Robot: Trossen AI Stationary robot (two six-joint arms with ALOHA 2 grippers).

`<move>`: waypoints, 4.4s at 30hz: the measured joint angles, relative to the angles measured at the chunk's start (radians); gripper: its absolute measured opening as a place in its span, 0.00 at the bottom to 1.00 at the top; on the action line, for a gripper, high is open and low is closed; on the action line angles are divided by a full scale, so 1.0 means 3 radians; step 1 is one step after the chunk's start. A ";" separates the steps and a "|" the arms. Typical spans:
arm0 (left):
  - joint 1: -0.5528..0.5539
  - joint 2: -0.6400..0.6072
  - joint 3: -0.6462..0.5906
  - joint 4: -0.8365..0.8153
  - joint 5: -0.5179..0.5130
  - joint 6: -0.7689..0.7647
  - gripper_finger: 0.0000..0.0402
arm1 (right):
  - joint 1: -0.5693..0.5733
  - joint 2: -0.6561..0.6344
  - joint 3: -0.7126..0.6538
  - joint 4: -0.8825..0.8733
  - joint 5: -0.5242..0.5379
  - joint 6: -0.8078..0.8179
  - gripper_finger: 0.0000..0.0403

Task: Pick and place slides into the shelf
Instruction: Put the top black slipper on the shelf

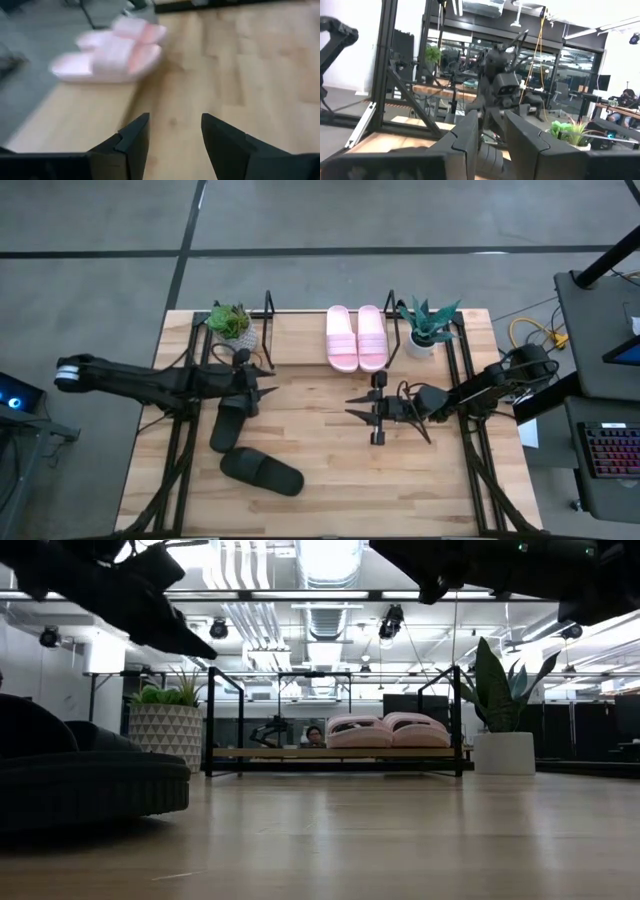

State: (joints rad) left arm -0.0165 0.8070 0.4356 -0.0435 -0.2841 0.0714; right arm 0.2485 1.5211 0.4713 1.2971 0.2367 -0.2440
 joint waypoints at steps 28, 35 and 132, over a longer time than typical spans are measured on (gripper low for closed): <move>-0.1168 0.0585 0.0771 -0.3127 -0.0436 -0.1707 0.41 | -0.0018 -0.0003 -0.0001 -0.0217 0.0702 -0.0922 0.20; -0.1173 0.0918 0.0767 -0.3250 -0.0268 -0.1633 0.41 | -0.0018 -0.0004 -0.0001 -0.0267 0.0702 -0.0964 0.17; -0.0510 0.1807 0.2076 -0.1152 -0.2187 0.1084 0.00 | -0.0018 -0.0004 -0.0001 -0.0319 0.0701 -0.1059 0.20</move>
State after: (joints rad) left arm -0.1695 1.3492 1.0584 -0.3891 -0.9401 0.3966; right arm 0.2432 1.5200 0.4709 1.2013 0.4469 -0.5617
